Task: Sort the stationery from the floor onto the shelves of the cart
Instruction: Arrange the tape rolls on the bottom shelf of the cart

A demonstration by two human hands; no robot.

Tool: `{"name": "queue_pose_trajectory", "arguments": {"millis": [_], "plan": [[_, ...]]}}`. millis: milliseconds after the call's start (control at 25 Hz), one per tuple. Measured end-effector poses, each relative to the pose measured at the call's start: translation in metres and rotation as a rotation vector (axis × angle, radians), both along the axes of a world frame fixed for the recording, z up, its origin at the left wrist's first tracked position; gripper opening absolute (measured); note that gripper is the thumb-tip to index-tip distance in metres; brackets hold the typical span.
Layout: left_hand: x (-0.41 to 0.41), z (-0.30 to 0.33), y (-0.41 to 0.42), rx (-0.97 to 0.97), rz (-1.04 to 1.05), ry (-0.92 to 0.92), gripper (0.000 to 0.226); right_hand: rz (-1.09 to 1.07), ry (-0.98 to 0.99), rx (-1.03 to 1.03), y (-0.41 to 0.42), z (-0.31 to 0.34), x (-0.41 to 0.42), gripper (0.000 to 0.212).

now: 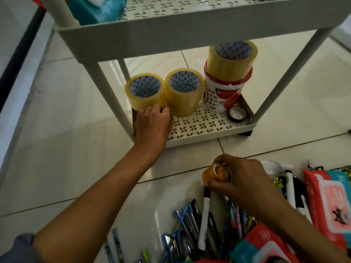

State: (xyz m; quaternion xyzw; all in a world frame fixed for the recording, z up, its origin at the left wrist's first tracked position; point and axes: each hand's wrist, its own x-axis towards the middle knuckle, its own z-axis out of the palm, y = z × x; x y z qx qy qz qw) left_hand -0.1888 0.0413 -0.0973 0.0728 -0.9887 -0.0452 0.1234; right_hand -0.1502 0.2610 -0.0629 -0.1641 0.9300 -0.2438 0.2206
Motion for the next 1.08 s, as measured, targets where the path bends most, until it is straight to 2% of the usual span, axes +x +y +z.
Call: {"name": "queue_pose_trajectory", "arguments": {"millis": [120, 160, 240, 320, 400, 480, 520, 640, 720, 800, 880, 960, 1080], "plan": [[0.036, 0.014, 0.012, 0.447, -0.057, 0.263, 0.013, 0.043, 0.047, -0.019, -0.013, 0.011, -0.013, 0.051], [0.054, 0.017, 0.020, 0.544, -0.040, 0.336, 0.009, 0.052, 0.068, -0.040, -0.020, 0.016, -0.020, 0.051], [0.086, 0.016, 0.031, 0.724, 0.110, 0.434, 0.007, 0.067, 0.113, -0.070, -0.038, 0.026, -0.037, 0.048], [0.100, 0.006, 0.028, 0.871, 0.339, 0.472, 0.022, 0.092, 0.140, -0.094, -0.062, 0.032, -0.053, 0.042], [0.095, -0.007, 0.012, 0.933, 0.492, 0.373, 0.044, 0.115, 0.118, -0.127, -0.085, 0.030, -0.063, 0.039], [0.084, -0.010, -0.003, 1.053, 0.511, 0.185, 0.064, 0.124, 0.096, -0.157, -0.103, 0.022, -0.068, 0.035], [0.080, -0.011, -0.009, 1.094, 0.492, 0.103, 0.064, 0.127, 0.100, -0.144, -0.110, 0.018, -0.071, 0.035], [0.074, -0.015, -0.014, 0.998, 0.417, -0.014, 0.042, 0.155, 0.182, 0.011, -0.125, 0.006, -0.080, 0.037], [0.072, -0.017, -0.016, 0.954, 0.411, -0.024, 0.040, 0.196, 0.238, 0.120, -0.132, -0.002, -0.084, 0.041], [0.072, -0.019, -0.018, 0.934, 0.406, -0.042, 0.042, 0.223, 0.285, 0.167, -0.138, -0.008, -0.084, 0.035], [0.073, -0.021, -0.020, 0.920, 0.402, -0.049, 0.042, 0.233, 0.315, 0.181, -0.145, -0.011, -0.081, 0.025], [0.074, -0.020, -0.020, 0.916, 0.386, -0.062, 0.043, 0.244, 0.296, 0.169, -0.145, -0.010, -0.081, 0.025], [0.074, -0.018, -0.022, 0.911, 0.365, -0.062, 0.044, 0.146, 0.129, 0.041, -0.133, -0.002, -0.088, 0.034]]}}
